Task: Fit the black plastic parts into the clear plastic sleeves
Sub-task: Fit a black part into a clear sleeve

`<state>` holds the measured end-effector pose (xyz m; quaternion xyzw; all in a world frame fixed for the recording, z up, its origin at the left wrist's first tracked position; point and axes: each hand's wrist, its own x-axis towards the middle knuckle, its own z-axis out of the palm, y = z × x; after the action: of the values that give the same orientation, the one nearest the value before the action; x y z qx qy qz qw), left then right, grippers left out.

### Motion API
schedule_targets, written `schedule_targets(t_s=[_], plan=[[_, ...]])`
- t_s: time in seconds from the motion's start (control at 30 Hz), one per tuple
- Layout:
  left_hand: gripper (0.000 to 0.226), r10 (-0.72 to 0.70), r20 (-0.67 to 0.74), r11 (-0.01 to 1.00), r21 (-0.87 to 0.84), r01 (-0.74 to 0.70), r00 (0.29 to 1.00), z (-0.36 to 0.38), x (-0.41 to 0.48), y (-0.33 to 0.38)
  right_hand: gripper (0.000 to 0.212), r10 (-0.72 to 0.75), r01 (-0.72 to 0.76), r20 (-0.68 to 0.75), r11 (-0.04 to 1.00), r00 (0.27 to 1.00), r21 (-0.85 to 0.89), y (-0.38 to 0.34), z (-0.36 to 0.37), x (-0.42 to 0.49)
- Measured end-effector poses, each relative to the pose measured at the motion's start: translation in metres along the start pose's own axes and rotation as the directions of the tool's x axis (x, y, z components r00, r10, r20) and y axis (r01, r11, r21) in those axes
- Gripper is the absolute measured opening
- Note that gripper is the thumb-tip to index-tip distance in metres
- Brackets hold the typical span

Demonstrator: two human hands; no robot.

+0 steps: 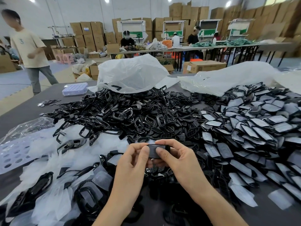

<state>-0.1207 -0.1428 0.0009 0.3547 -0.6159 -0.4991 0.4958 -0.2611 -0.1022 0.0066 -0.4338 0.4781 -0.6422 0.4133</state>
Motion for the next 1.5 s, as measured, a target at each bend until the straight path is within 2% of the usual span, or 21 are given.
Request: schedule_targets(t_s=[0.07,0.23,0.4,0.63,0.9,1.0,1.07,1.17,1.33,1.43,1.5], plan=[[0.019,0.012,0.022,0.999,0.052,-0.013,1.000,-0.0011,0.0001,-0.0006,0.016,0.002,-0.002,-0.013,1.000,1.000,0.008,-0.0002,-0.0006,-0.0001],[0.013,-0.002,0.006,0.998,0.070,0.002,1.000,-0.0008,0.0007,0.0020,0.012,-0.005,0.004,-0.029,1.000,1.000,-0.020,0.0009,-0.0013,-0.0012],[0.017,0.009,-0.009,0.995,0.102,-0.008,1.000,0.0012,-0.0014,0.0016,0.018,-0.002,0.001,-0.009,0.993,1.000,-0.118,0.0055,-0.0009,-0.0013],[0.027,-0.010,0.062,0.984,0.180,-0.001,0.998,0.0024,-0.0041,0.0038,0.025,-0.029,0.021,-0.034,0.976,0.999,-0.216,0.0032,-0.0063,-0.0006],[0.019,-0.023,0.062,0.984,0.178,0.011,0.998,-0.0003,-0.0016,0.0018,0.018,-0.022,0.023,0.010,0.969,1.000,-0.247,0.0046,-0.0038,-0.0020],[0.020,0.007,0.058,0.984,0.177,-0.017,0.998,-0.0002,-0.0019,0.0047,0.019,-0.034,0.035,0.008,0.983,0.999,-0.181,0.0042,-0.0031,-0.0023],[0.024,0.020,0.039,0.987,0.156,-0.025,0.999,0.0006,-0.0029,0.0076,0.020,0.008,-0.008,-0.001,0.997,1.000,-0.071,0.0042,-0.0031,-0.0017],[0.029,0.020,0.021,0.991,0.130,-0.023,1.000,0.0019,-0.0047,0.0094,0.033,0.065,-0.065,0.002,0.995,0.998,0.070,0.0018,-0.0010,-0.0008],[0.030,0.043,0.042,0.990,0.130,-0.048,0.998,0.0032,-0.0056,0.0080,0.031,0.093,-0.094,0.016,0.991,0.996,0.097,0.0041,-0.0040,0.0027],[0.035,0.061,0.066,0.987,0.143,-0.070,0.996,0.0045,-0.0065,0.0061,0.009,0.098,-0.102,0.040,0.990,0.994,0.096,0.0042,-0.0025,0.0028],[0.035,0.070,0.083,0.986,0.144,-0.081,0.994,0.0045,-0.0072,0.0051,0.015,0.097,-0.103,0.066,0.989,0.993,0.106,0.0064,-0.0040,0.0036]])
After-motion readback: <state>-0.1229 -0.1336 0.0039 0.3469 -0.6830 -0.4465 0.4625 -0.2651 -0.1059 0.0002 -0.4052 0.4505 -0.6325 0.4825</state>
